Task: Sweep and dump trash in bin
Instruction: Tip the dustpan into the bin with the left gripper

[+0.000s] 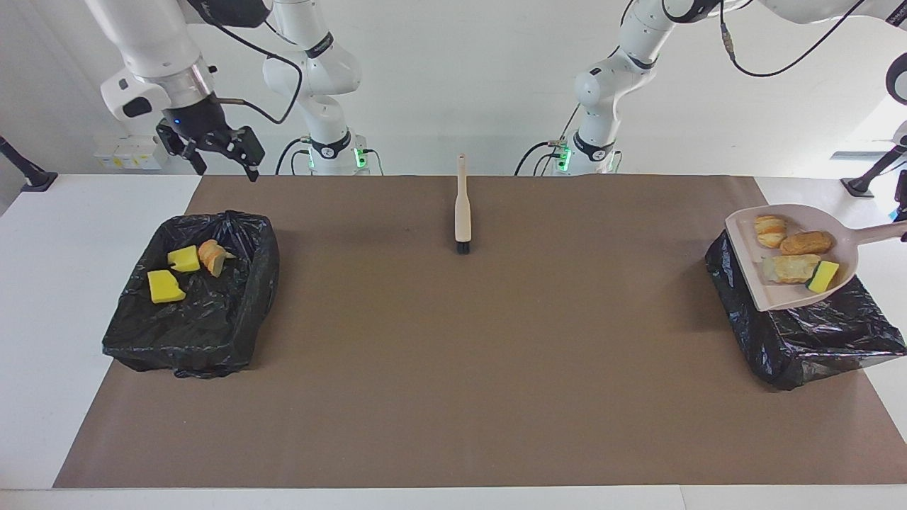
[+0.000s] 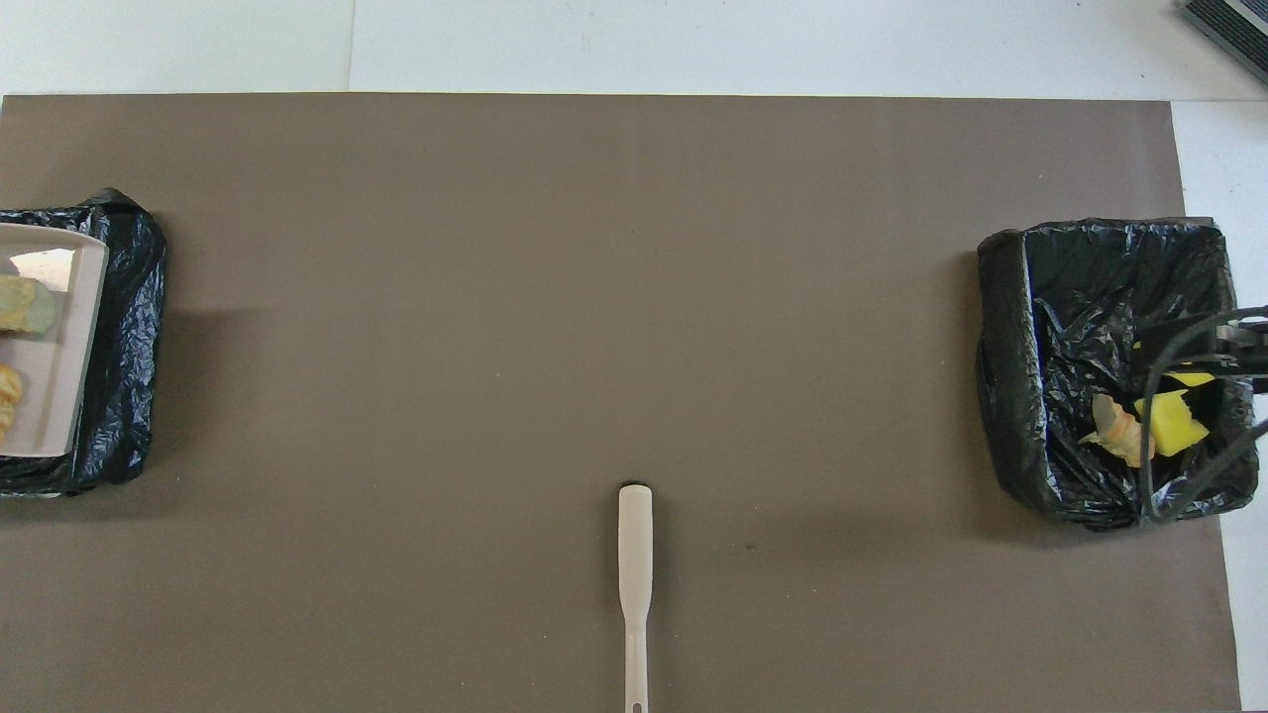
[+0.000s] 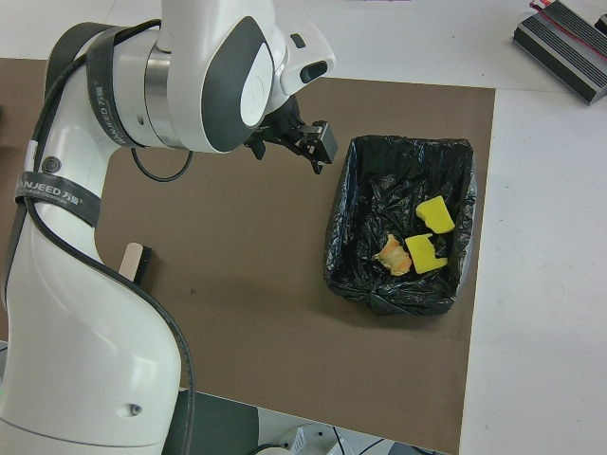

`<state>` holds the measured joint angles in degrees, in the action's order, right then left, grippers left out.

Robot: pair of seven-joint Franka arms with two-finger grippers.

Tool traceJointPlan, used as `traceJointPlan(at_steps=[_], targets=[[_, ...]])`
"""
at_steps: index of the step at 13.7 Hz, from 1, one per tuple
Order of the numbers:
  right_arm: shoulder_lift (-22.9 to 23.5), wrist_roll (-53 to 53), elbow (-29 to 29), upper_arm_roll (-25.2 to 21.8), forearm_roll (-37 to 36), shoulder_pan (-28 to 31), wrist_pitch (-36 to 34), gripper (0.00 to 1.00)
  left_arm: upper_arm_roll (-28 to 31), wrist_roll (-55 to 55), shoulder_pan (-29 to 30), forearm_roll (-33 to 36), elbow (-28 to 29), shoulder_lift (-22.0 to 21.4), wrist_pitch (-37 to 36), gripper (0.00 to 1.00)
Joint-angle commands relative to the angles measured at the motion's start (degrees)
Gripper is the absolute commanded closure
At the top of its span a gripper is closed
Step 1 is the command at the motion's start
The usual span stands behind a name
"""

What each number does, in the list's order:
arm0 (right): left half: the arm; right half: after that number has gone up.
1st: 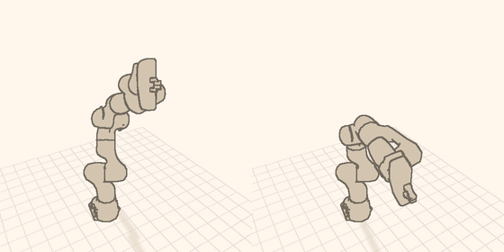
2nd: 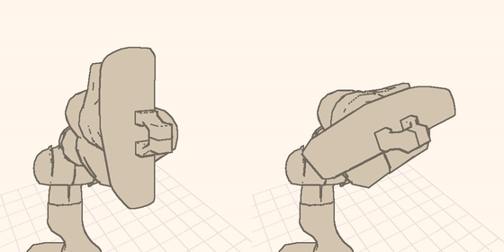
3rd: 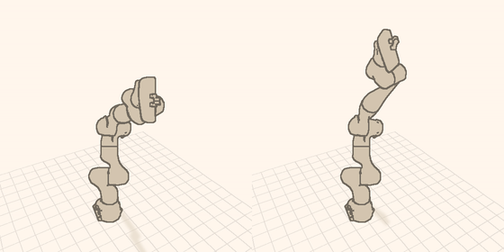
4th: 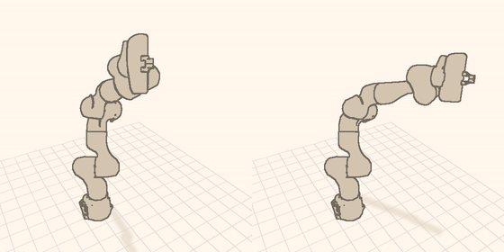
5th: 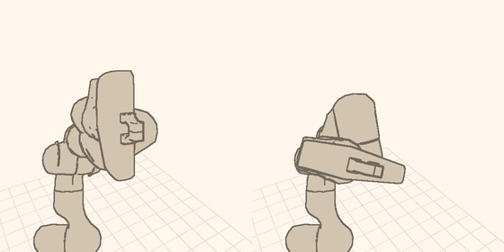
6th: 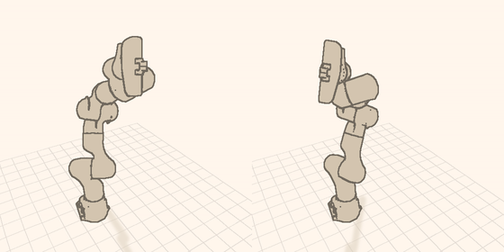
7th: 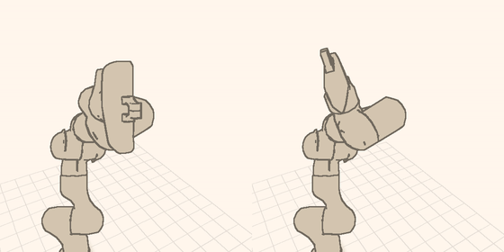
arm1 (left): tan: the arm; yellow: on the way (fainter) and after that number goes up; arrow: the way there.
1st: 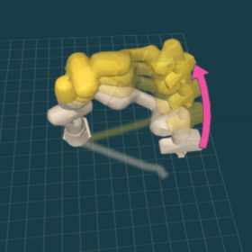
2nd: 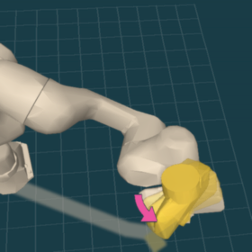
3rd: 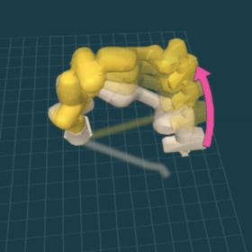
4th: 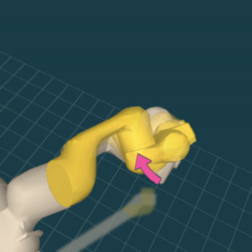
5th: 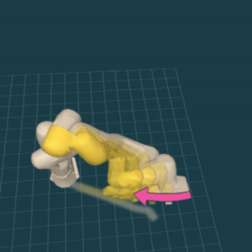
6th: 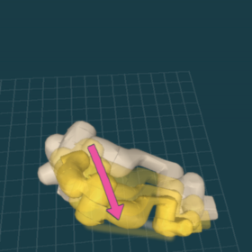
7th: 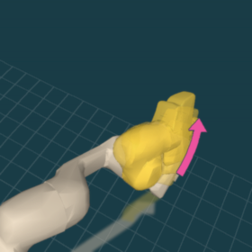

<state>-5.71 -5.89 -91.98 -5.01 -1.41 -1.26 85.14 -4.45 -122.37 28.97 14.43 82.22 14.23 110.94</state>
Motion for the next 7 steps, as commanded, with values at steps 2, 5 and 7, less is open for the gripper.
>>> traceJointPlan(at_steps=[2, 5, 7], targets=[[-2.5, 1.2, -2.7, -1.1, 0.4, -1.1, -0.9, 0.0, -0.4, 2.2, -2.7, 16.0, -2.1, 0.2, 4.4, 1.0], [-2.7, 2.3, -3.7, -0.9, 0.4, -1.2, -0.5, 0.0, -0.7, 16.9, -5.1, 34.8, 1.3, -3.2, 4.6, 1.0], [-2.8, 4.9, -3.9, -0.7, 0.5, -1.2, -1.3, 0.0, -0.6, 20.7, -5.6, 37.5, 6.3, -6.5, 8.6, 1.0]])
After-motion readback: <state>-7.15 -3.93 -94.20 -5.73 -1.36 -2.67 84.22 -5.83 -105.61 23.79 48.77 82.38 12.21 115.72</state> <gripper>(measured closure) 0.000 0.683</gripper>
